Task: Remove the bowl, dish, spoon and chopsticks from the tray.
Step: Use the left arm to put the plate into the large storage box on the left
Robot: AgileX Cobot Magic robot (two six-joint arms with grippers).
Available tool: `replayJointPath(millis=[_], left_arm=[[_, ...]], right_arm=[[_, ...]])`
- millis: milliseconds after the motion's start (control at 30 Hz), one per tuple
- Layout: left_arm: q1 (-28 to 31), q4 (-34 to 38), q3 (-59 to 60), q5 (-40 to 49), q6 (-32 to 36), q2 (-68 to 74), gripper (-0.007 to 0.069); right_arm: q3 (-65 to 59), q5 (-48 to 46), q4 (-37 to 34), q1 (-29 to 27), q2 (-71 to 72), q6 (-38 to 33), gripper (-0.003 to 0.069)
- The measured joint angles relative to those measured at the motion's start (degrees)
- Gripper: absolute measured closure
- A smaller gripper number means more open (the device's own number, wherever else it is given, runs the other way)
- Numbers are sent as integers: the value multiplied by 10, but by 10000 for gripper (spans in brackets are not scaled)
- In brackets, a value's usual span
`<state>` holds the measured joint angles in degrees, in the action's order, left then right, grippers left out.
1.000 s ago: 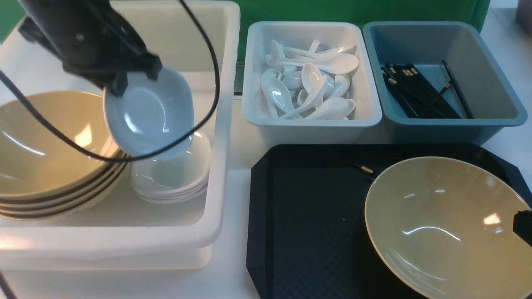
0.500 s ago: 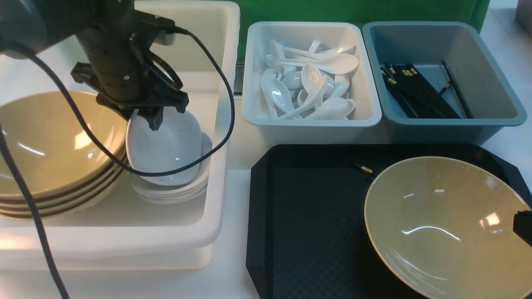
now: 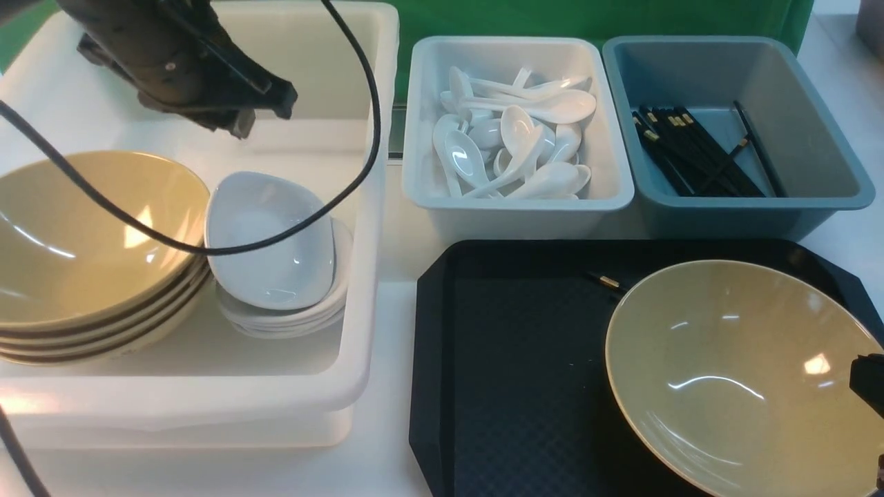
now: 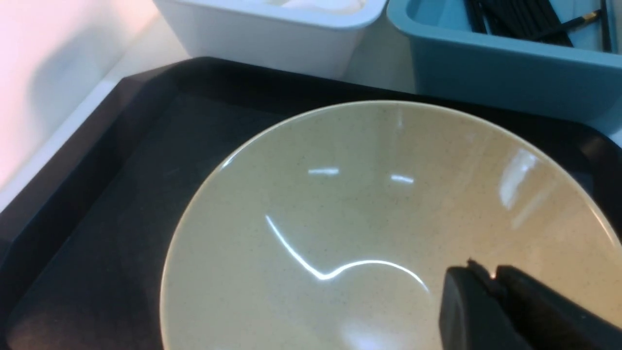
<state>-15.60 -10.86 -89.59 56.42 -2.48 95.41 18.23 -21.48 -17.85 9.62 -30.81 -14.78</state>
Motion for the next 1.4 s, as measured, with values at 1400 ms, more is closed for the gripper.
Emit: replayJointPath(millis=[1400], left_arm=[[1,56,-4,28,127,31,458]], right_arm=[[0,7,-15,0,0,1,544]])
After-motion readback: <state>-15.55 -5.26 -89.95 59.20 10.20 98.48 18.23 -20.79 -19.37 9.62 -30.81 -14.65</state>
